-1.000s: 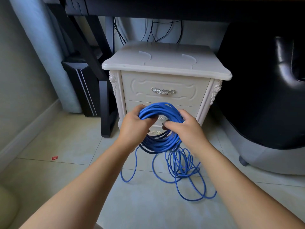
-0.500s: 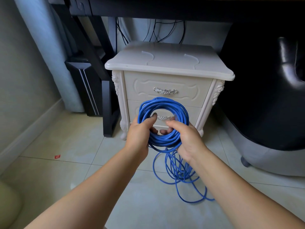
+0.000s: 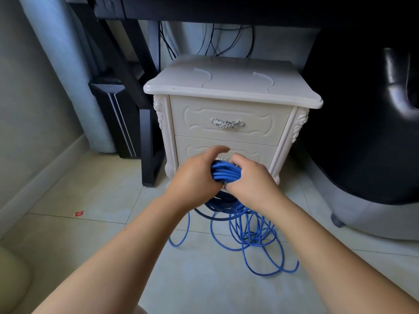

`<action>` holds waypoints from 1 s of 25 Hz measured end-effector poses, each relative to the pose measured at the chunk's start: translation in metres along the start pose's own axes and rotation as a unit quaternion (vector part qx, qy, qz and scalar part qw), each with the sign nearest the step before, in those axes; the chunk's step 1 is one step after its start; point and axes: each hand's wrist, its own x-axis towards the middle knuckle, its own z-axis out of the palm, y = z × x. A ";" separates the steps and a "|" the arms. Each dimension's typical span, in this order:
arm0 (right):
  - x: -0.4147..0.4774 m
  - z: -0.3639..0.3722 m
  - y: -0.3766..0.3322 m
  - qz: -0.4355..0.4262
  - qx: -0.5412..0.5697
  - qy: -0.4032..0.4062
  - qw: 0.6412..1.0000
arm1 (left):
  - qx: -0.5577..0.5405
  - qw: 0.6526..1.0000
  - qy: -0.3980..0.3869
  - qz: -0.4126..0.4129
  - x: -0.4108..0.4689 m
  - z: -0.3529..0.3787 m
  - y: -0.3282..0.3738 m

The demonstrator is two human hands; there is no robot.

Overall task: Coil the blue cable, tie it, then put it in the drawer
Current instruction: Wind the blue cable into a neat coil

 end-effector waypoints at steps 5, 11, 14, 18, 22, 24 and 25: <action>-0.001 -0.004 0.001 0.021 0.066 0.028 0.997 | -0.013 0.996 0.054 -0.063 0.005 0.001 -0.003; -0.003 -0.003 0.018 0.065 0.218 -0.036 0.973 | -0.220 0.946 0.154 -0.183 0.010 -0.002 -0.009; -0.005 0.007 0.016 0.067 0.208 0.009 0.976 | -0.312 0.903 0.183 -0.229 0.010 -0.001 -0.008; -0.010 0.020 0.007 0.097 0.161 0.016 0.982 | -0.370 0.860 0.228 -0.268 0.010 0.000 -0.009; -0.011 0.028 0.001 0.153 0.273 -0.007 0.950 | -0.413 0.826 0.246 -0.296 0.005 0.007 -0.005; -0.010 0.028 0.000 0.161 0.307 -0.002 0.938 | -0.434 0.808 0.252 -0.310 0.004 0.009 -0.004; -0.010 0.028 0.000 0.161 0.320 0.002 0.934 | -0.441 0.802 0.252 -0.315 0.004 0.011 -0.003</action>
